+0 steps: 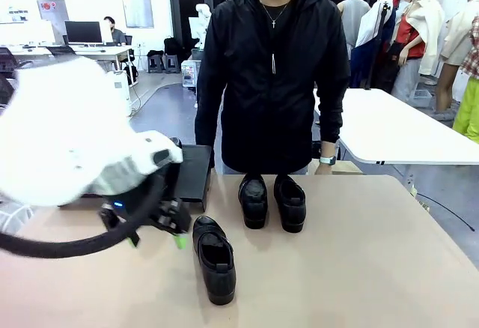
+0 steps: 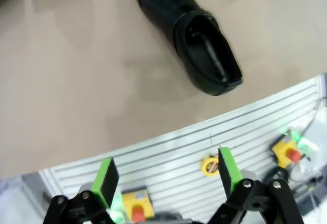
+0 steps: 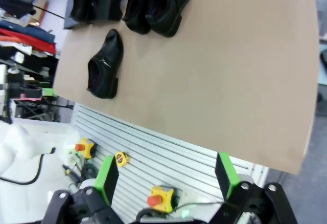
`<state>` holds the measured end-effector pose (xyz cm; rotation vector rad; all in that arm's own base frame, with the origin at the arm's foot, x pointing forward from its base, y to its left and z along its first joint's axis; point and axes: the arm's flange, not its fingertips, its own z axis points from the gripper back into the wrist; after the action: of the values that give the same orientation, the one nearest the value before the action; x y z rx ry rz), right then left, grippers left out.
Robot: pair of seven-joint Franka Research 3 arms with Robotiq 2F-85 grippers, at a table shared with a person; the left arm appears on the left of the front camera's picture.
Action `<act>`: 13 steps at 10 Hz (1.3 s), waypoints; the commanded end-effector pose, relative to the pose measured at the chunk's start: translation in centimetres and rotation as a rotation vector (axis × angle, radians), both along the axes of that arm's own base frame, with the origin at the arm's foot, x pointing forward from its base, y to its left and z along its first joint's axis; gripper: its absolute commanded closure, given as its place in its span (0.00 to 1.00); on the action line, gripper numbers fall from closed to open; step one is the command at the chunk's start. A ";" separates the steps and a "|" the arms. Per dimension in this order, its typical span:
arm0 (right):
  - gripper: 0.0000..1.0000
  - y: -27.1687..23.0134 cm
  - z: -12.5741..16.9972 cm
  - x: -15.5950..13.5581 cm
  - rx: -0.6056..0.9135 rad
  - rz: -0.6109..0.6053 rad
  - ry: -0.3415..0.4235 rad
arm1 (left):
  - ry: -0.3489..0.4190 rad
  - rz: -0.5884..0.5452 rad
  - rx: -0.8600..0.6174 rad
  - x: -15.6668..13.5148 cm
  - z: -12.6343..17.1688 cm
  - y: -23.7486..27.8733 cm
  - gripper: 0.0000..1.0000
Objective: Organize the shoes by placing them on the stand.
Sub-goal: Place the Shoe from the middle of the table onto the Shoes Stand.
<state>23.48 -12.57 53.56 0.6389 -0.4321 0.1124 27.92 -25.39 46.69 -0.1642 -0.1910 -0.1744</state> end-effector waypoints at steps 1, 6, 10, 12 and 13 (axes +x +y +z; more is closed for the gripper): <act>0.00 0.1 0.1 -0.1 0.012 0.007 -0.011 | 0.132 0.062 0.002 5.2 -0.6 -2.3 0.00; 0.00 0.1 0.1 -0.1 0.012 0.007 -0.011 | 0.127 0.022 0.008 4.1 -2.6 -2.9 0.00; 0.00 0.1 0.1 -0.1 0.012 0.007 -0.011 | 0.255 0.448 -0.110 7.4 -4.6 -6.0 0.00; 0.00 0.1 0.1 -0.1 0.012 0.007 -0.011 | 0.211 0.560 -0.099 9.3 -5.6 -6.5 0.00; 0.00 0.1 0.1 -0.1 0.012 0.007 -0.011 | 0.236 0.560 -0.031 9.9 -6.4 -6.6 0.00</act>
<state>23.48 -12.57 53.55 0.6387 -0.4313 0.1121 36.91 -31.11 40.55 -0.2235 0.0086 0.3815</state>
